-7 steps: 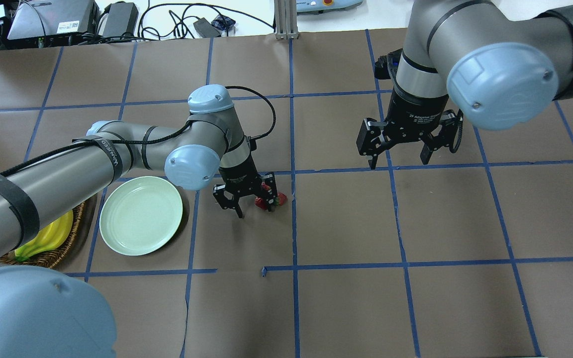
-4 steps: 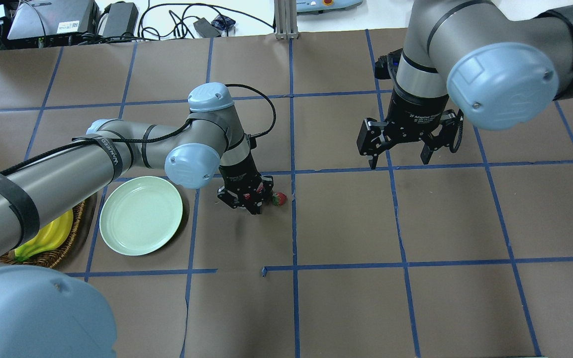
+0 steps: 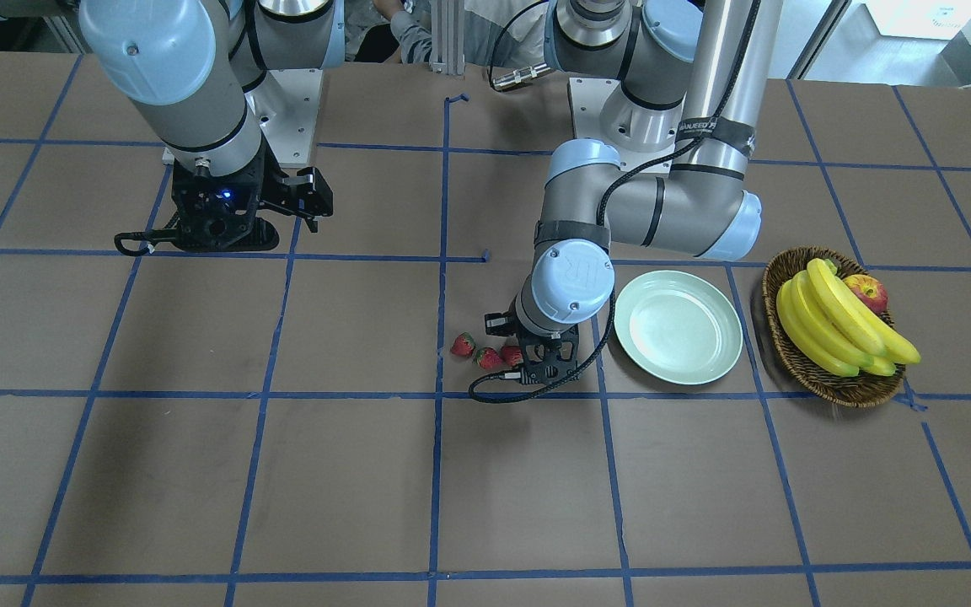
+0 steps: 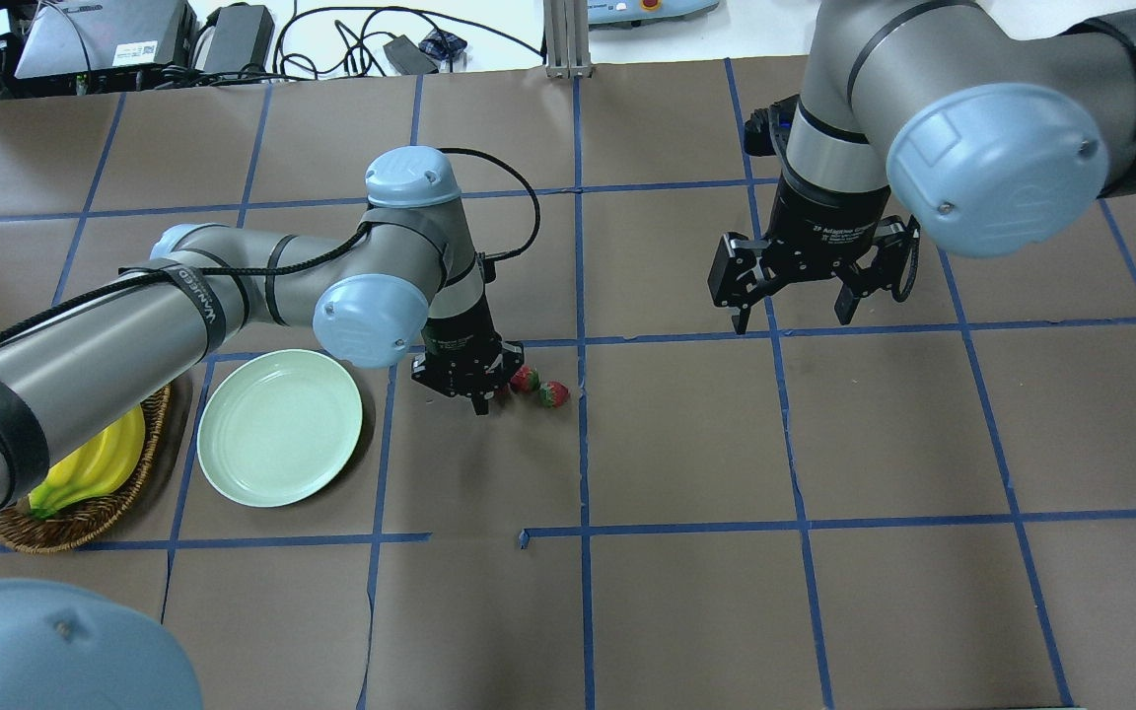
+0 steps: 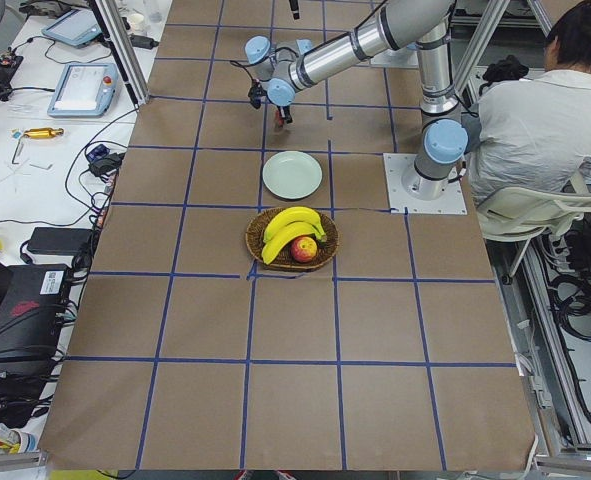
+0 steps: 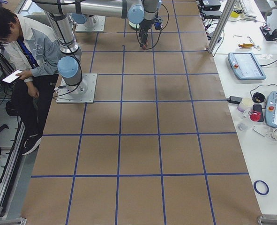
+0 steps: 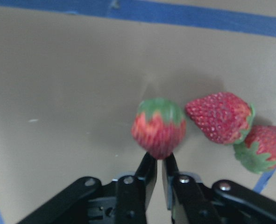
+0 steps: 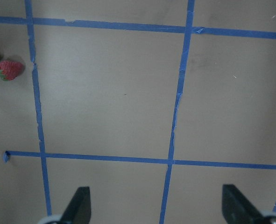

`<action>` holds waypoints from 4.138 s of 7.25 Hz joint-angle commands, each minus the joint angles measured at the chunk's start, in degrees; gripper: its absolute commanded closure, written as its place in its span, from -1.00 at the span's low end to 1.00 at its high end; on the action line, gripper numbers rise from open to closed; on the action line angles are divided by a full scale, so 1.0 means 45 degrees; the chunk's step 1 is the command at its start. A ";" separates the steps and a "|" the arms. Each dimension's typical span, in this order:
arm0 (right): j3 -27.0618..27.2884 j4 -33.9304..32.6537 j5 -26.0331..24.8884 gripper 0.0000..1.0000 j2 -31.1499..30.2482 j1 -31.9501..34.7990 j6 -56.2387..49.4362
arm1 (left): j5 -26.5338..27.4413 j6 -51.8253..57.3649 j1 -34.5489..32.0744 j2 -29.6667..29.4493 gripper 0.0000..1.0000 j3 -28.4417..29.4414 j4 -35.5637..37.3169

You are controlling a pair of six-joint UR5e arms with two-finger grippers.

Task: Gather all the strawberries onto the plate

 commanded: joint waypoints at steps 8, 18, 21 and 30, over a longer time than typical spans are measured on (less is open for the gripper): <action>-0.0001 -0.0020 0.0039 -1.00 0.0000 0.0000 -0.0018 | -0.1245 -0.0576 0.0345 -0.0073 -0.97 0.0266 0.0740; -0.0001 -0.0001 0.0019 -1.00 0.0000 0.0059 -0.0018 | -0.1846 -0.9989 0.0913 -0.0329 -0.95 -0.0320 0.2028; -0.0001 -0.0001 0.0000 -1.00 0.0000 0.0059 -0.0038 | -0.1851 -0.9855 0.0816 -0.0699 -0.65 -0.0320 0.2303; -0.0001 -0.0020 0.0019 -1.00 0.0000 0.0059 -0.0018 | 0.0812 -0.2924 0.1980 0.0586 1.00 0.0324 -0.0889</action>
